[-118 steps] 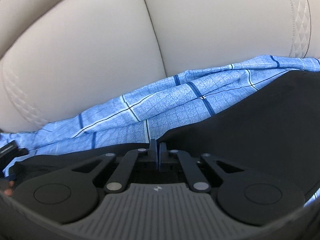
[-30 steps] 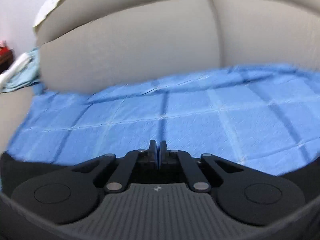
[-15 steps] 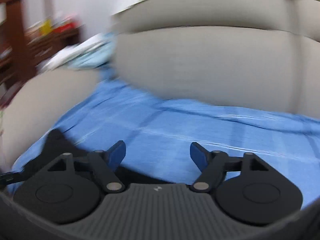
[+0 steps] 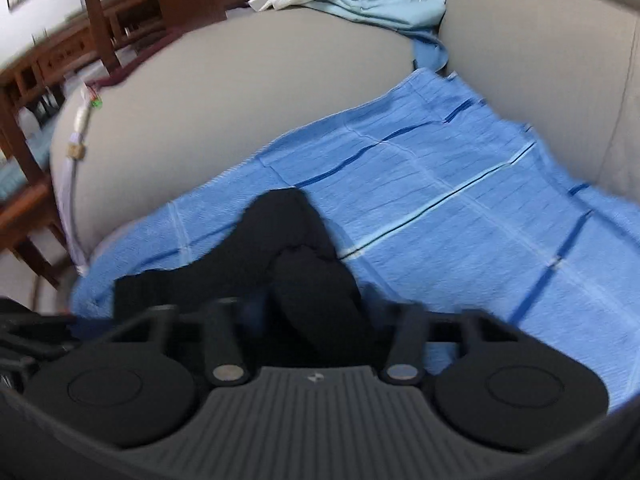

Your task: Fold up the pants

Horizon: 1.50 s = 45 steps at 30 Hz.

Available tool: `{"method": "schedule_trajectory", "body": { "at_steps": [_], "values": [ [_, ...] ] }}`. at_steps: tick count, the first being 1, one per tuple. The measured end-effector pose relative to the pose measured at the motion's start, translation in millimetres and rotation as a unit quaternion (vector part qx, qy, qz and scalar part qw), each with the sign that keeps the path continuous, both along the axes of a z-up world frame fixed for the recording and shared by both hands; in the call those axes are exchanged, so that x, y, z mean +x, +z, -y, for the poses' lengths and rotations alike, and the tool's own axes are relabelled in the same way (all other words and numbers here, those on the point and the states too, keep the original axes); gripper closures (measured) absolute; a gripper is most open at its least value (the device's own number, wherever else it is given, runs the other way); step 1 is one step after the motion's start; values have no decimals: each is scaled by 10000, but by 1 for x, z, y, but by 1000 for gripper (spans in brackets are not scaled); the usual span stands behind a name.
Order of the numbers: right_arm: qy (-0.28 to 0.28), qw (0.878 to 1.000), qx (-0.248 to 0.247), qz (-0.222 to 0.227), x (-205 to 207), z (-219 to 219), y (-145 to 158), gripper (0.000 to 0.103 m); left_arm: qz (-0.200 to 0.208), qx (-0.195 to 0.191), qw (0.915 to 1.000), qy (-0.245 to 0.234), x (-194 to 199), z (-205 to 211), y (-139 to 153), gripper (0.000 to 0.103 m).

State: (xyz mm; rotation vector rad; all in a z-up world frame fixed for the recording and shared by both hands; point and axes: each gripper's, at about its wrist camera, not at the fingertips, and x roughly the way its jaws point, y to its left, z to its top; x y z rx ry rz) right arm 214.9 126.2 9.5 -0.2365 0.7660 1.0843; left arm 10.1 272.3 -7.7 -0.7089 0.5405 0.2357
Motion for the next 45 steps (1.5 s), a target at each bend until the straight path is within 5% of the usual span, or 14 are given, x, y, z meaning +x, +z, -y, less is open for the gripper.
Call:
{"method": "schedule_trajectory", "body": {
  "at_steps": [2,10,12,15,17,19,23,27,29,32,36,40,43,45],
  "values": [
    [-104,9997,191,91,-2,6,-1,80,47,-60,10000,-9,0,-1,-1,35],
    [-362,9986,380,-28,2,21,-3,77,254,-603,9978,123,12,-10,-4,28],
    [-384,9986,365,-21,3,18,-4,73,181,-554,9980,238,16,-9,-5,62],
    [-463,9978,472,-84,3,19,-5,65,107,-530,9973,502,18,-7,-6,83],
    [-517,9974,502,-14,2,17,-4,71,216,-423,9972,585,18,-7,-1,87],
    [-492,9973,522,133,0,10,-1,80,306,52,9973,663,24,-6,12,88],
    [-471,9968,586,257,13,-24,10,81,473,649,9927,904,39,-26,34,88],
    [-433,9959,794,40,31,-67,13,78,18,1103,9854,1293,56,-53,33,87],
    [-532,9963,674,51,31,-84,10,54,-393,1091,9846,1307,63,-61,27,85],
    [-589,9964,584,187,18,-80,11,35,-455,1006,9846,1357,58,-61,24,76],
    [-894,9928,605,524,0,-16,24,27,-267,1650,9711,1705,46,-41,39,55],
    [-2444,9645,180,982,-14,88,37,21,75,1877,9699,1547,34,-13,64,55],
    [-3828,9143,-378,1269,-19,173,37,17,175,1897,9786,779,39,19,70,56],
    [-4795,8646,-795,1273,-21,236,34,14,218,1758,9839,253,48,40,66,58]
  ]
}}
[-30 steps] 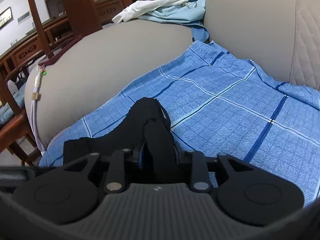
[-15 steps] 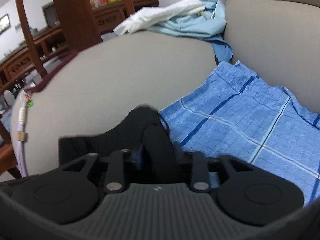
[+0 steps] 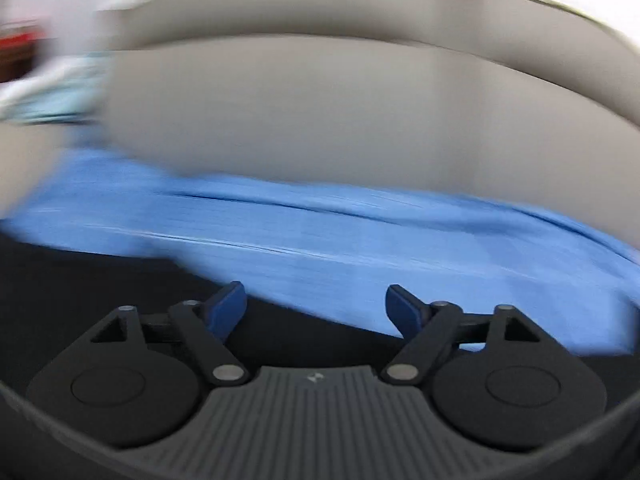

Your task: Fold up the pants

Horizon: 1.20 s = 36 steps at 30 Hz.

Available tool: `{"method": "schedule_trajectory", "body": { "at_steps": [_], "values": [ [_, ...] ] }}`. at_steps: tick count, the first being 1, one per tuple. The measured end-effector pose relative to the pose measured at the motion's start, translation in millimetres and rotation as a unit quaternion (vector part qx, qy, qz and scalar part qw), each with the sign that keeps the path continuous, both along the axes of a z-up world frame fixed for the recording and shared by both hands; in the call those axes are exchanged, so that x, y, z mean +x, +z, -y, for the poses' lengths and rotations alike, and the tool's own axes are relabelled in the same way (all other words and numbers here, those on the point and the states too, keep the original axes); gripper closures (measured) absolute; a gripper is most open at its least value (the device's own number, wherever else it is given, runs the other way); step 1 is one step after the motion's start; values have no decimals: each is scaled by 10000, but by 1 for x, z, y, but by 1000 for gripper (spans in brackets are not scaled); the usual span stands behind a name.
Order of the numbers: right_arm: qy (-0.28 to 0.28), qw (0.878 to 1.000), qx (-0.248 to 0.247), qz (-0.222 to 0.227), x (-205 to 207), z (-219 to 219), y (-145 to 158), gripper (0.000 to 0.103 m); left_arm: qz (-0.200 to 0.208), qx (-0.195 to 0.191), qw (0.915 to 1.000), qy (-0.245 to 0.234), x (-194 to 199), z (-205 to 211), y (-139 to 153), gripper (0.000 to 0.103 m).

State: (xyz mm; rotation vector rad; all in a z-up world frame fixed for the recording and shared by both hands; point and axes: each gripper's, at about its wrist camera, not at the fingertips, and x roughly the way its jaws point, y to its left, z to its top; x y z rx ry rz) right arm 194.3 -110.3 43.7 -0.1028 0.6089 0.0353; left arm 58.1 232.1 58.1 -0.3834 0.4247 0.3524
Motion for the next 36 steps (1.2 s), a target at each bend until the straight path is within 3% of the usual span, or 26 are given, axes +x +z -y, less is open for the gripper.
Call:
{"method": "schedule_trajectory", "body": {
  "at_steps": [3,5,8,13,19,21,22,23,24,30,33,36],
  "values": [
    [-1700,9842,-491,-83,-12,90,-9,12,-205,-185,9982,-534,13,25,-15,58],
    [-2364,9699,-555,-177,-21,137,-17,11,-565,-72,9964,-621,22,37,-29,63],
    [-2626,9635,-283,-447,-19,180,-28,11,-1067,58,9930,-510,31,45,-44,67],
    [-2795,9580,426,-489,20,208,-34,2,-1234,457,9902,-457,30,54,-50,67],
    [-3953,9145,501,-699,71,262,-41,5,-1251,701,9890,-354,36,60,-54,66],
    [-4053,9100,503,-713,76,275,-42,19,-1244,768,9887,-319,37,63,-54,66],
    [-4101,9082,515,-660,75,279,-40,43,-1235,754,9890,-311,37,63,-54,66],
    [-4087,9088,562,-624,75,283,-37,80,-1228,728,9892,-320,35,62,-54,66],
    [-4100,9083,560,-616,72,286,-33,102,-1225,689,9895,-330,36,61,-53,66],
    [-4160,9045,870,355,6,306,5,99,-1213,644,9894,-462,34,56,-52,66],
    [-4291,8918,1219,758,-43,318,19,99,-1225,656,9891,-491,34,55,-52,66],
    [-4511,8710,1693,959,-95,331,17,99,-1248,604,9891,-504,34,53,-51,66]
  ]
}}
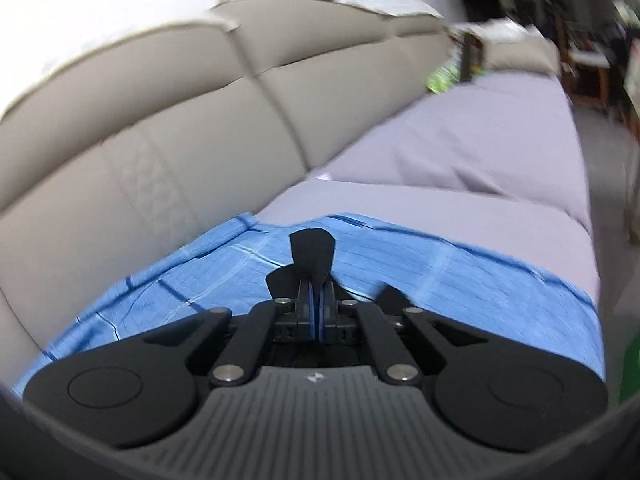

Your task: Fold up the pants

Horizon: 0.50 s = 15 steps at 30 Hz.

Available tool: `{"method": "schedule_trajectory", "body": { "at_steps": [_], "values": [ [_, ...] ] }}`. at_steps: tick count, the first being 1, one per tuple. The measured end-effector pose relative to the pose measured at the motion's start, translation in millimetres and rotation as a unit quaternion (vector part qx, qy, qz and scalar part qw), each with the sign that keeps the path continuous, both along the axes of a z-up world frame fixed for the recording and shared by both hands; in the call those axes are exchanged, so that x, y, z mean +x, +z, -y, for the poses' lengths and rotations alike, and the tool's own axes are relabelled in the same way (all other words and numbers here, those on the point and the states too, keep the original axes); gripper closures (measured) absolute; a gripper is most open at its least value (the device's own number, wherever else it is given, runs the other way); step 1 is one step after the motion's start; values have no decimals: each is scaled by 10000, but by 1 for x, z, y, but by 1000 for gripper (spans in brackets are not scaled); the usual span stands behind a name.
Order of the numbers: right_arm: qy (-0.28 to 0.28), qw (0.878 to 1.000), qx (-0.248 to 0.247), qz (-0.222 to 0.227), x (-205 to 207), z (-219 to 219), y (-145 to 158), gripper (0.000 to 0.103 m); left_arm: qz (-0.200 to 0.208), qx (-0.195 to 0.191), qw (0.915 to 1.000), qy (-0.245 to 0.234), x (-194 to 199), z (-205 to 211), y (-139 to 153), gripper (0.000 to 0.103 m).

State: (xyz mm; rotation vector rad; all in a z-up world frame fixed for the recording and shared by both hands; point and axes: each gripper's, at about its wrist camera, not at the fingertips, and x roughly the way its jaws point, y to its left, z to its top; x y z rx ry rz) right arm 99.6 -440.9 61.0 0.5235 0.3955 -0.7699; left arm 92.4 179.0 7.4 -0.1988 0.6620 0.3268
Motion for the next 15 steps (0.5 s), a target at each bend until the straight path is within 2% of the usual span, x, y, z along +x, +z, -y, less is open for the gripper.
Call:
{"method": "schedule_trajectory", "body": {
  "at_steps": [4,10,13,15],
  "values": [
    [-394,9987,313,66,-52,15,-20,99,-24,-33,10000,-44,0,-2,1,66],
    [-668,9924,1029,-23,-96,38,-62,98,-64,55,10000,-46,1,2,1,66],
    [-659,9923,1042,-121,-107,35,-75,98,-92,80,9999,-34,3,3,1,66],
    [-695,9921,1040,-29,-118,34,-81,94,-100,91,9999,-35,3,4,1,66]
  ]
}}
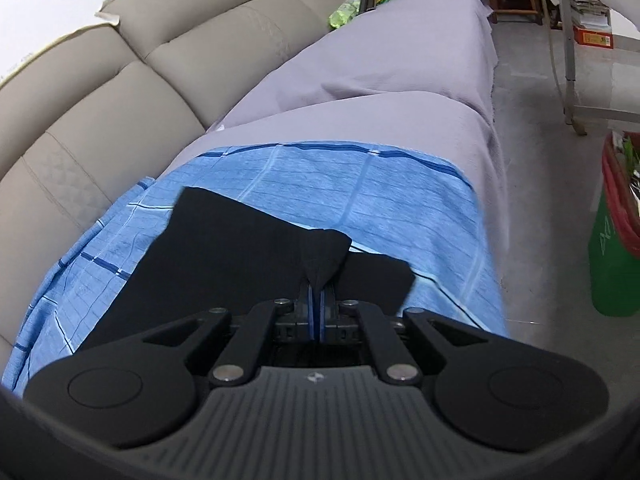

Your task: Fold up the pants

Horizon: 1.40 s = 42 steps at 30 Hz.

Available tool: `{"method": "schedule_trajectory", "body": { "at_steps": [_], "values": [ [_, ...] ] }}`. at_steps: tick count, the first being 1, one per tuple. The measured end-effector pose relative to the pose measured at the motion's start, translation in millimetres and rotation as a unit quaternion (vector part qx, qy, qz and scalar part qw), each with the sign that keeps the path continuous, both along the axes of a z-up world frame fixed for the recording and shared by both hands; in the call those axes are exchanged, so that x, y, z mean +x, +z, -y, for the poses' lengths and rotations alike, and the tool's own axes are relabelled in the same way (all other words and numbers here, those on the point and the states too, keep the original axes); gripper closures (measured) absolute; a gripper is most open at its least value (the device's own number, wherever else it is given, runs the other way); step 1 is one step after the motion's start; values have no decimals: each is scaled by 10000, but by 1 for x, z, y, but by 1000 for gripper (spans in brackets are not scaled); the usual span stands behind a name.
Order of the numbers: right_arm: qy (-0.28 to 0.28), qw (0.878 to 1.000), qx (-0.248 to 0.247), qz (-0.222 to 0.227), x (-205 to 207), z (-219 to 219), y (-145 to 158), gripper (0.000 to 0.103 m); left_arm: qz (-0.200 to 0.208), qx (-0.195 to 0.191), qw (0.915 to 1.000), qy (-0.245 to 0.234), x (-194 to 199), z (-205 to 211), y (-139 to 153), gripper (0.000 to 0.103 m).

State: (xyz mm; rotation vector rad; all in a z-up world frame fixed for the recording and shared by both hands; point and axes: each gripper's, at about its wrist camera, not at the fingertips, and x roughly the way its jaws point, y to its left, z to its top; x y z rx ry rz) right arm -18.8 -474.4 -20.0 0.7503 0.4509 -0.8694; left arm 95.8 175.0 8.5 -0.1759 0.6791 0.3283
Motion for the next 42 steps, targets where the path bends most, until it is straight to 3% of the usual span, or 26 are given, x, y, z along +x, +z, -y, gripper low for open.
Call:
{"method": "schedule_trajectory", "body": {
  "at_steps": [1,2,3,5,9,12,15,16,19,23,25,29,33,34,35,37,40,42],
  "values": [
    [-35,9999,15,106,-5,-1,-2,85,-7,14,10000,-1,0,0,0,66],
    [-76,9998,-10,201,-10,-1,-4,64,-13,29,10000,-1,1,1,0,66],
    [-91,9996,-94,232,-13,-3,-4,56,-19,48,10000,1,1,1,0,66],
    [38,9989,-381,285,-17,-8,-2,26,-30,88,10000,9,1,3,0,66],
    [-149,9981,-603,39,-20,-14,1,19,-40,78,10000,47,2,3,0,66],
    [-381,9987,-330,4,-24,-15,-5,19,-32,106,9999,63,2,4,-1,66],
    [-122,9997,-193,82,-21,-23,-16,19,-35,120,9999,80,1,5,0,66],
    [-20,9997,-196,121,-20,-26,-19,25,-40,116,9999,85,2,5,0,66],
    [175,9981,-519,266,-25,-39,-24,29,-44,113,9999,73,1,4,0,66],
    [392,9906,-384,1252,-43,-35,-25,43,-32,128,9999,74,2,5,0,66],
    [291,9931,-326,1084,-38,-28,-26,39,-27,123,9999,74,1,5,0,66],
    [109,9921,-137,1243,-35,-12,-26,42,-6,124,9999,72,1,4,-1,65],
    [548,9903,12,1275,-21,13,-25,41,0,133,9999,70,1,4,-2,65],
    [707,9885,145,1326,-15,22,-24,45,0,135,9999,72,0,5,-1,65],
    [878,9862,269,1381,-10,31,-23,61,-2,143,9999,79,0,5,-1,65],
    [1356,9846,400,1027,9,40,-21,99,-8,156,9998,90,0,5,-1,65],
    [1805,9813,-18,668,30,38,-7,98,-32,130,9998,139,2,5,0,65],
    [1751,9808,-492,704,36,31,14,97,-61,88,9999,125,3,5,1,65]
  ]
}}
